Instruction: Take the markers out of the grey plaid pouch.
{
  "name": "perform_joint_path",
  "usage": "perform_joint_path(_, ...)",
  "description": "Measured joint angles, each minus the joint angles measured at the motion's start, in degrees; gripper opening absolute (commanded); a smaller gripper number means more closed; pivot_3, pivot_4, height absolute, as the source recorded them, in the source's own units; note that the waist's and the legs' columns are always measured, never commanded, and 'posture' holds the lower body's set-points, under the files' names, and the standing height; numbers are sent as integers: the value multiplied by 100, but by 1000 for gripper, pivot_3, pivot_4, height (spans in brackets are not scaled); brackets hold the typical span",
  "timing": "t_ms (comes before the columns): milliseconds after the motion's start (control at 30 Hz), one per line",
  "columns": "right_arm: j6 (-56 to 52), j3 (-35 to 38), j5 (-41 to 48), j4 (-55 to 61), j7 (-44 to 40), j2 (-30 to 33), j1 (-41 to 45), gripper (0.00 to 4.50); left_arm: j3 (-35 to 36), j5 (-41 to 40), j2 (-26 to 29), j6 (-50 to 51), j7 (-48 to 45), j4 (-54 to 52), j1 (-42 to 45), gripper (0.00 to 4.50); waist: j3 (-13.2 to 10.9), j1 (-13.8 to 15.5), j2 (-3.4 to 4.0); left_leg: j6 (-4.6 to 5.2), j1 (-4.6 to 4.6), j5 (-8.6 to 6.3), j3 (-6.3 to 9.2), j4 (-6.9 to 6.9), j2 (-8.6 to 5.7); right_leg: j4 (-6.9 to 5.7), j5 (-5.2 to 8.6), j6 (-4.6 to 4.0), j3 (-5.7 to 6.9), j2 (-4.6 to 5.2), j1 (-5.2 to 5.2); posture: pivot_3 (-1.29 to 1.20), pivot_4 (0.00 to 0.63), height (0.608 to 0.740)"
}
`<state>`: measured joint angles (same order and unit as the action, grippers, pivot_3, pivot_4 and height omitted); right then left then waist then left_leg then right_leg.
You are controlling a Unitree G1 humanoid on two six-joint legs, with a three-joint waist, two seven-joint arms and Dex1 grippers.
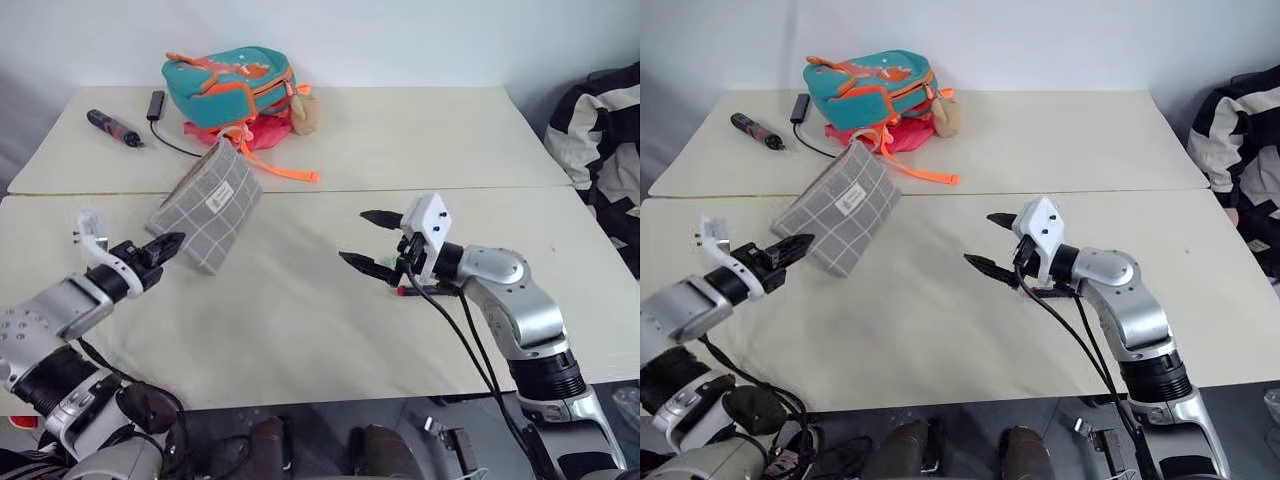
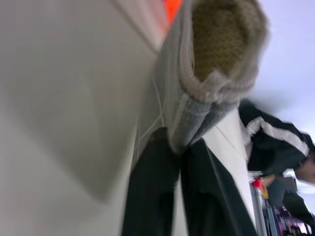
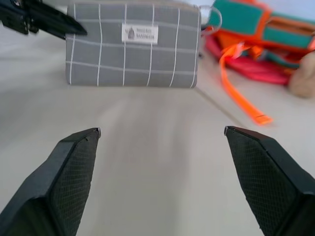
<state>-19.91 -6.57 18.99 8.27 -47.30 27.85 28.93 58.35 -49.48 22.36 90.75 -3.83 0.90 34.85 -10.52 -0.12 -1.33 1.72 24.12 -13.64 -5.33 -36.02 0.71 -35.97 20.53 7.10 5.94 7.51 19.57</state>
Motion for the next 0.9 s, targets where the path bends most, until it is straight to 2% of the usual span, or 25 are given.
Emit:
perform_joint_path(233, 8, -11, 1, -102, -131, -93, 92, 4256, -775, 138, 579, -728, -410, -327, -583, 3516, 2, -15, -5, -31, -2, -17, -5, 7, 1, 1, 1, -2, -2, -1, 6, 0, 150, 740)
perform_joint_path(333, -15, 30, 27, -129, -167, -103, 91, 4256, -1966, 566, 1473, -1659, -1303, -888, -1631, 4319, 3, -78, -8, -34, -4, -17, -18, 22, 6, 3, 1, -7, -6, -4, 18, 0, 150, 740)
perform_joint_path(367, -33, 47, 73, -129, -177, -109, 78, 4256, -2351, 733, 1735, -2065, -1674, -1097, -1938, 4443, 3, -98, -7, -47, -7, -20, -22, 35, 5, 8, 2, -11, -8, -4, 16, 0, 150, 740)
perform_joint_path(467, -150, 115, 238, -94, -200, -113, 19, 4256, -2870, 1041, 2091, -3125, -2621, -1470, -2607, 4443, 0, -106, -2, -51, -8, -21, -21, 48, 4, 19, 2, -15, -13, 6, 16, 0, 150, 740)
perform_joint_path(567, -344, 343, 429, -85, -193, -72, -93, 4256, -3139, 1430, 2198, -4175, -3214, -1600, -3059, 4443, -1, -107, 0, -51, -7, -21, -19, 59, 5, 37, -2, -22, -19, 14, 19, 0, 150, 740)
perform_joint_path(733, -700, 784, 762, 107, -88, 53, -351, 4256, -3016, 1411, 2024, -5202, -3664, -1649, -3031, 4443, -1, -102, 0, -51, -6, -20, -13, 69, 7, 36, -4, -25, -21, 18, 17, 0, 150, 740)
perform_joint_path(900, -876, 1185, 852, 132, 7, 419, -672, 4256, -3142, 1697, 2000, -6222, -4197, -1810, -3550, 4443, -2, -131, 2, -18, -7, -3, -19, 79, 6, 42, -4, -25, -11, 16, 16, 0, 150, 740)
